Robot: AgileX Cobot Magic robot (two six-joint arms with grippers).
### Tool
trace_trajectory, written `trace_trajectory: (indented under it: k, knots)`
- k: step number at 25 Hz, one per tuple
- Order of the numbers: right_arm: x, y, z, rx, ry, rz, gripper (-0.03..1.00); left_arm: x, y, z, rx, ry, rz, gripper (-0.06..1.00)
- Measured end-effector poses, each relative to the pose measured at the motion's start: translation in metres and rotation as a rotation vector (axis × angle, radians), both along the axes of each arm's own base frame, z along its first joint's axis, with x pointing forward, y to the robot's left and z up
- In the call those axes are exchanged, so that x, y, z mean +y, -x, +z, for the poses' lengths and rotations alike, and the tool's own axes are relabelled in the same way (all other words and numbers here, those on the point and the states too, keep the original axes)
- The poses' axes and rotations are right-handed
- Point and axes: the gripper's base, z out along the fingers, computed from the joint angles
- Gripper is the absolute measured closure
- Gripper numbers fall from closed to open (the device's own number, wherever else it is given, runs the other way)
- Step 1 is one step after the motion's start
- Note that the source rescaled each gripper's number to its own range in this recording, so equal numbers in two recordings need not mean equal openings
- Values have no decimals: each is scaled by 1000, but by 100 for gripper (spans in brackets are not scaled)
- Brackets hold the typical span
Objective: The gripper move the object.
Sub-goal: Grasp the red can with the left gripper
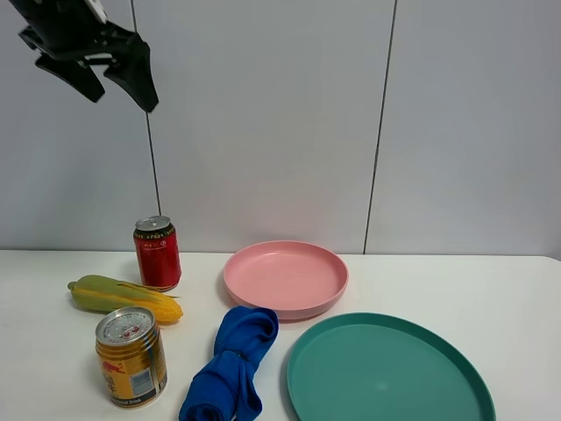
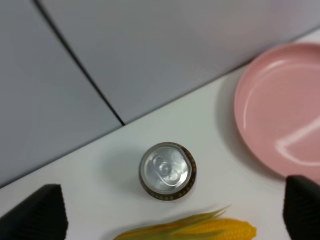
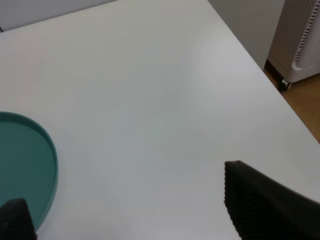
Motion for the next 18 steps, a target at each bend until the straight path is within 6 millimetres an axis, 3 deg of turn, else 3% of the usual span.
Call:
trace_trajectory:
  k: [4, 10, 16, 18]
  knots:
    - [0, 0, 0, 0, 0, 0, -3, -15, -21, -37, 104, -82, -60, 32]
    - [0, 0, 0, 0, 0, 0, -3, -20, -42, -93, 220, -144, -102, 31]
    - [0, 0, 0, 0, 0, 0, -3, -21, -52, -115, 219, -183, -127, 31]
    - [0, 0, 0, 0, 0, 0, -3, -22, -54, -121, 225, -186, -128, 26]
